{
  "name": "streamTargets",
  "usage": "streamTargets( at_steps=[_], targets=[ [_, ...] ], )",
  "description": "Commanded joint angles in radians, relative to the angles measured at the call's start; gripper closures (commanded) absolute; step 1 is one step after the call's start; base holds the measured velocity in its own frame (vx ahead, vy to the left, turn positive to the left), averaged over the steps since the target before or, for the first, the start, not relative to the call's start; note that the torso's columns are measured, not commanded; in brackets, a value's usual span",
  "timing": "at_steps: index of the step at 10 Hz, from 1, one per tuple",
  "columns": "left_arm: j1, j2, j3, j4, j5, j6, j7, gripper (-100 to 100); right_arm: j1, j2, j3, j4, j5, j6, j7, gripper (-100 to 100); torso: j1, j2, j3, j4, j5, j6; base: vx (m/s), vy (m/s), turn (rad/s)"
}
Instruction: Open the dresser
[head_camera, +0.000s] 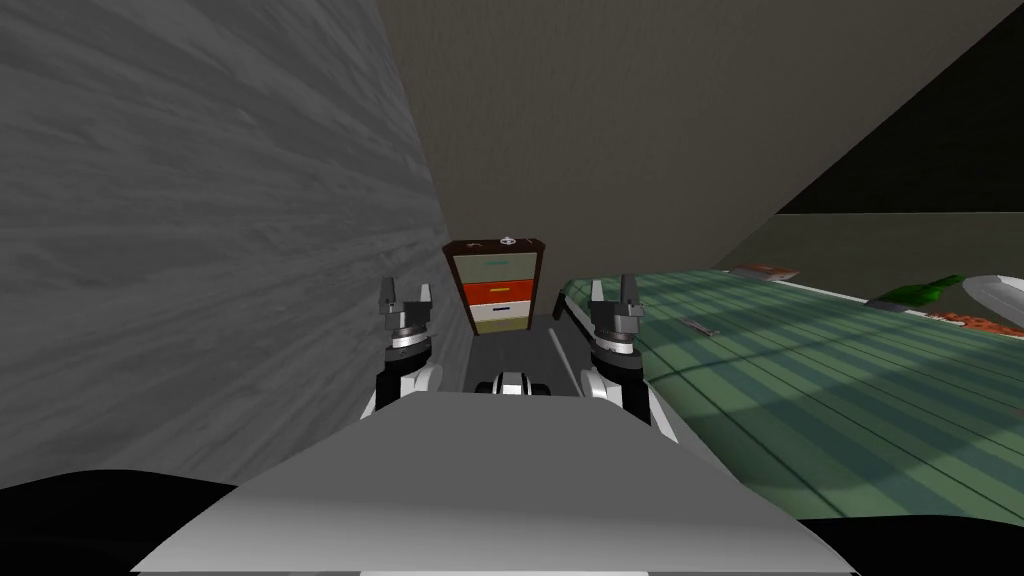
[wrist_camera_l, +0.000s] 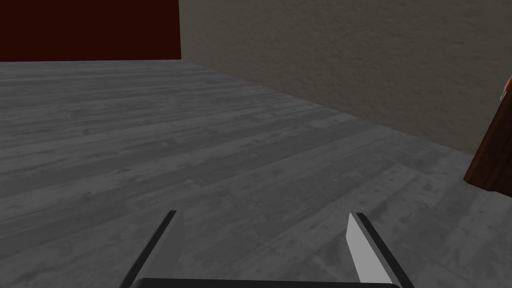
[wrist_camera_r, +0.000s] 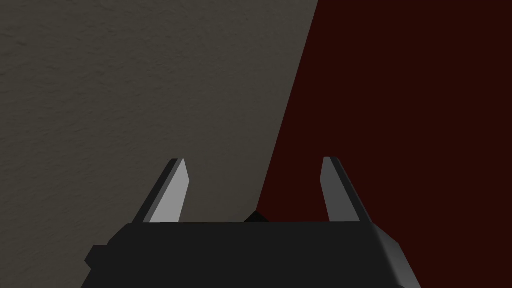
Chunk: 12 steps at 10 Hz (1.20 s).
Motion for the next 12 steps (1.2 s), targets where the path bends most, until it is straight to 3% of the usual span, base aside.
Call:
streamTargets(
  at_steps=[1,6,12],
  targets=[
    [-0.009,0.069,0.005,0.006,0.011,0.035,0.003,-100,0.0,0.0,0.0,0.0,0.0,0.0,0.0,0,0.0,0.002,-0.005,0.003,0.0,0.0,0.068,-0.038,0.023],
    [-0.041,0.135,0.019,0.03,0.043,0.137,0.009,-100,0.0,0.0,0.0,0.0,0.0,0.0,0.0,0,0.001,0.005,-0.005,0.004,0.0,0.0,0.094,-0.049,0.028],
    [-0.084,0.139,0.038,0.062,0.086,0.272,0.018,-100,0.0,0.0,0.0,0.0,0.0,0.0,0.0,0,0.001,0.006,-0.004,0.005,0.0,0.0,0.112,-0.057,0.034]
  ],
)
